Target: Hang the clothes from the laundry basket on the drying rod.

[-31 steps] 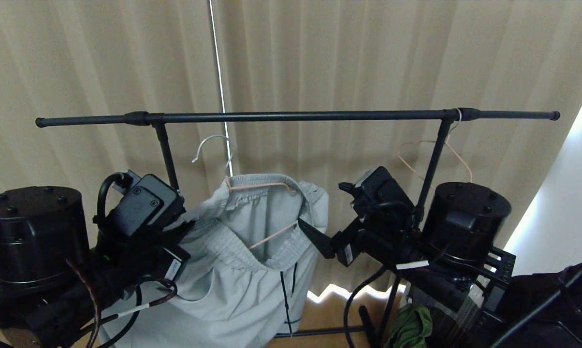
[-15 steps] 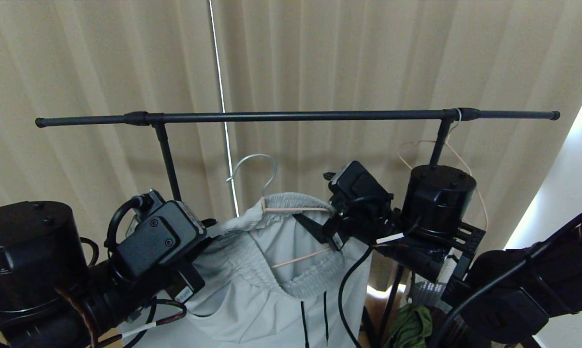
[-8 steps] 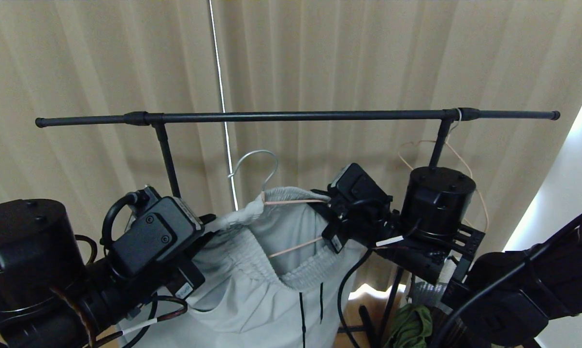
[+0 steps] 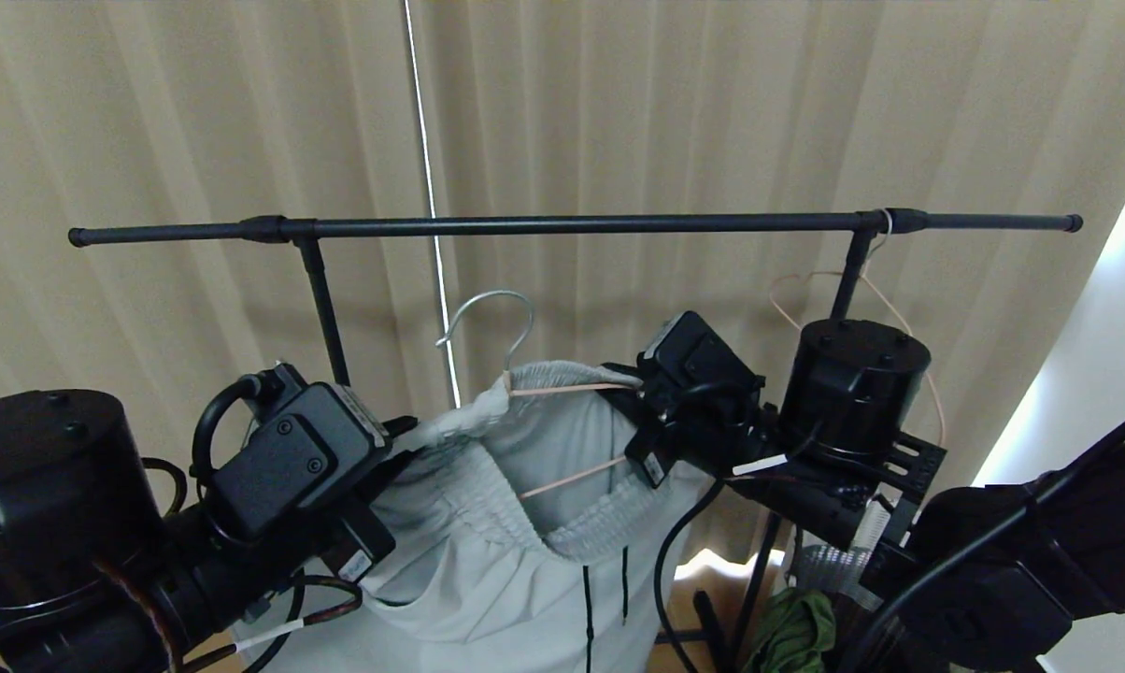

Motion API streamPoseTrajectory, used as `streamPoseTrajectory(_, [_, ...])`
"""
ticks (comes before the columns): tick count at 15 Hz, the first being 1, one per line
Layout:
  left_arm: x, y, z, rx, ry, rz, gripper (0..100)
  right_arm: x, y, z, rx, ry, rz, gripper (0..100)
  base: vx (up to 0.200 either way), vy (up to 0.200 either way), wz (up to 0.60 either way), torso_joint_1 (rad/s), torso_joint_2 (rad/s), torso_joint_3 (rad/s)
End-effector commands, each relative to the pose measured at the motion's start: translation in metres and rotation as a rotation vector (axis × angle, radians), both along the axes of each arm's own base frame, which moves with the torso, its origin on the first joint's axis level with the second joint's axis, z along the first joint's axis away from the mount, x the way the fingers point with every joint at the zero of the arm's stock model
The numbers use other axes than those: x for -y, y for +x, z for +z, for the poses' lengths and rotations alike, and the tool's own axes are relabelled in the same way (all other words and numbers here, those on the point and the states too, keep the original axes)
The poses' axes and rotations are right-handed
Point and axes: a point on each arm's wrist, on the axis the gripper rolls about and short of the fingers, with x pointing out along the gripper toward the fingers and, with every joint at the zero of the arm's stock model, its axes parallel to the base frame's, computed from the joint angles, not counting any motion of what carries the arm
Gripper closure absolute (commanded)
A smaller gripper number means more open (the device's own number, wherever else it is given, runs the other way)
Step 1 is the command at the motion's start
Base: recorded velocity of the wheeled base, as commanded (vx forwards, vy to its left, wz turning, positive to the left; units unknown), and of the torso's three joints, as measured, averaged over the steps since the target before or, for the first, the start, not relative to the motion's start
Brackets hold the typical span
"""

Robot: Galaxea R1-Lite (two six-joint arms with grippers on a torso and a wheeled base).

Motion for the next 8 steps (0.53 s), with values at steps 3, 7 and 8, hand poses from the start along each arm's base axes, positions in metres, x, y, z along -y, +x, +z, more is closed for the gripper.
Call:
streamPoseTrajectory(3, [0.0, -0.001, 0.0, -0.002, -0.006, -0.001, 0, 0.005, 0.001, 0.007, 0.016, 0.012, -0.014, 100, 0.0, 0.0, 0.0, 0.0, 0.0, 0.0])
streamPoseTrajectory(7, [-0.001, -0.006, 0.001, -0.03, -0.061, -0.094, 0, 0.028, 0.012, 0.015, 0.036, 0.024, -0.091, 100, 0.0, 0.0, 0.0, 0.0, 0.0, 0.0])
streamPoseTrajectory(8, [-0.003, -0.008, 0.0, -0.035, -0.07, -0.092, 0, 0.035, 0.015, 0.019, 0.044, 0.029, -0.114, 100, 0.0, 0.0, 0.0, 0.0, 0.0, 0.0])
